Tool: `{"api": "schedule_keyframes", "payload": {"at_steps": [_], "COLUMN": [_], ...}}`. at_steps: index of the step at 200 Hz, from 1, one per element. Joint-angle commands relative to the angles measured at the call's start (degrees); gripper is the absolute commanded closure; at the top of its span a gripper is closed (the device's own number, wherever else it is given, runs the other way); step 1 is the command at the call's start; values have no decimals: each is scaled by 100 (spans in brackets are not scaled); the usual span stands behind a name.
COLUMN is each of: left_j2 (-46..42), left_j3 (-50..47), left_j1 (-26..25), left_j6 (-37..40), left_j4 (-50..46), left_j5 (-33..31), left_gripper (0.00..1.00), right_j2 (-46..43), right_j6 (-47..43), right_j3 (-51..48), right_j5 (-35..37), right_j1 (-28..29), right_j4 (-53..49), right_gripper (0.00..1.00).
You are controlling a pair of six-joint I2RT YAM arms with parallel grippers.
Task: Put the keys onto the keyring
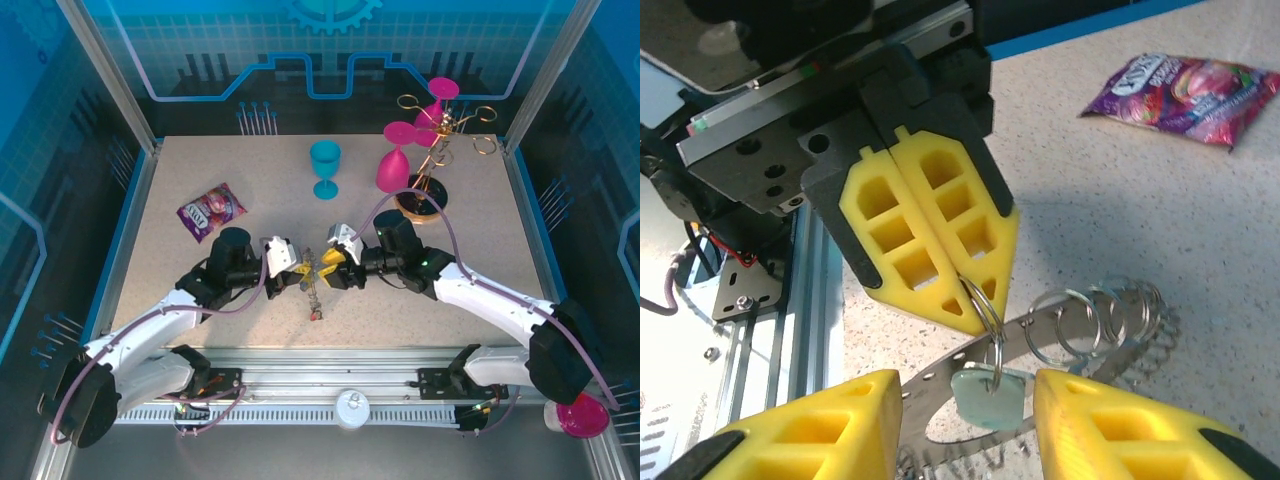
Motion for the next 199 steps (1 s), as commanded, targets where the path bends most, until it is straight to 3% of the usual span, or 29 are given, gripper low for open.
{"api": "schedule_keyframes", "payload": {"at_steps": [1,68,123,145,155,163,199], "left_j2": [-175,-236,-264,-257,-256,-262,-273], "left_j3": [-122,-167,-179,-124,-61,-5,170], "left_j1": [-59,-59,-56,-56,-61,-61,-61], "left_j6": [248,336,347,292,302,341,564], "left_j4": [397,370,371,292,158,30,-400], "left_j5": [524,873,878,611,447,378,356], "left_gripper": [100,100,100,100,87,83,81], "right_j2": [58,223,277,249,250,260,434], "right_j6": [-497,-819,-881,-1072,-1240,-1433,-2234], "right_j3": [128,200,234,341,401,590,1158], "right_j5": [-145,-335,-467,-505,-465,-363,322], "right_j1": [58,220,275,283,296,323,493], "right_j4": [59,174,205,-94,-363,-650,-1957], "right_gripper": [61,73,100,100,100,100,100]}}
